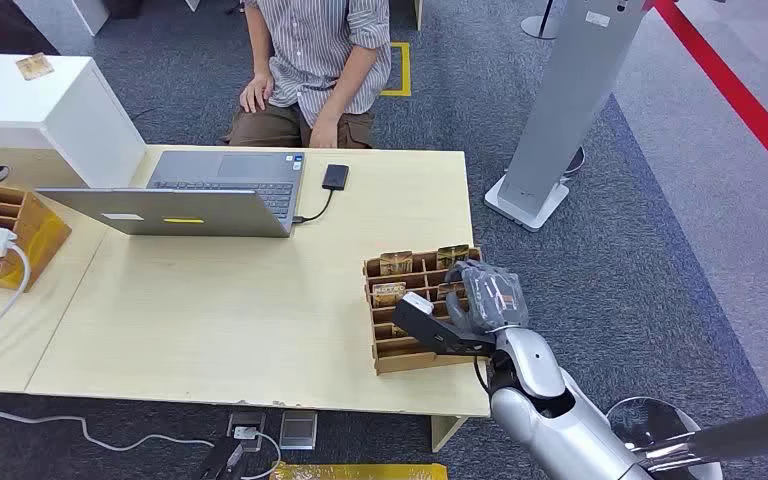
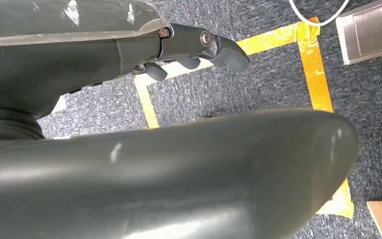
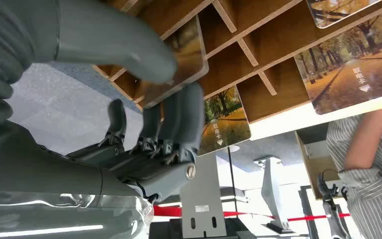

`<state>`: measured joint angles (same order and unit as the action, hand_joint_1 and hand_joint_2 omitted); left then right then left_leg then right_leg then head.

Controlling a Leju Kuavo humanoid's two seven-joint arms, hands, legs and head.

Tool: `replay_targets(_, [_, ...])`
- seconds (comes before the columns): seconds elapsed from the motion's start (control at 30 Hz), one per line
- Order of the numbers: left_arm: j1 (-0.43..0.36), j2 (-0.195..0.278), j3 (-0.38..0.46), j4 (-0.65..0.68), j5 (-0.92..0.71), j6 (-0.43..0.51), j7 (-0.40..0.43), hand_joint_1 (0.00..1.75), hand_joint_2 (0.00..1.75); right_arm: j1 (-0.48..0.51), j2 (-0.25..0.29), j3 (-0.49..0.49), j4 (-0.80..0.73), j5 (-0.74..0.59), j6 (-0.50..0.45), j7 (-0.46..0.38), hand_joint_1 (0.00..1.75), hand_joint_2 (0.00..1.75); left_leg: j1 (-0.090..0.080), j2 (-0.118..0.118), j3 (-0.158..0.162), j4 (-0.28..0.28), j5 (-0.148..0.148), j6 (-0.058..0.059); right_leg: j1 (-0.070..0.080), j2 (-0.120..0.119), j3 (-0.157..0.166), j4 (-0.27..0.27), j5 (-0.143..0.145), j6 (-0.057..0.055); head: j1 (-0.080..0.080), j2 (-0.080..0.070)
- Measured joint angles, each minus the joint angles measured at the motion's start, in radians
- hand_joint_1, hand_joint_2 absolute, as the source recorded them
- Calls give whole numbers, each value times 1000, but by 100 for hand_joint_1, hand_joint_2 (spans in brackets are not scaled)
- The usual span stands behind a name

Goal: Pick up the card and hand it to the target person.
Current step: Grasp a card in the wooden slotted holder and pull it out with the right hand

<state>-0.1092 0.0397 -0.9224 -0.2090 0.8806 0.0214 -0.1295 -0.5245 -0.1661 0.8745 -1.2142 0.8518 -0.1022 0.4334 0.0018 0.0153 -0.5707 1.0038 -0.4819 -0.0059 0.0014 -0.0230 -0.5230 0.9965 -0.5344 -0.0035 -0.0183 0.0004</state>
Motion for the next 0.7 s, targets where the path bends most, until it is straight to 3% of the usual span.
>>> replay_targets(0.7, [0, 0, -21, 0, -11, 28, -21, 0, 0, -6, 4, 1, 9, 0, -8, 0, 150, 175, 0, 0, 0, 0, 0, 0, 0, 0, 0, 0, 0, 0, 0, 0])
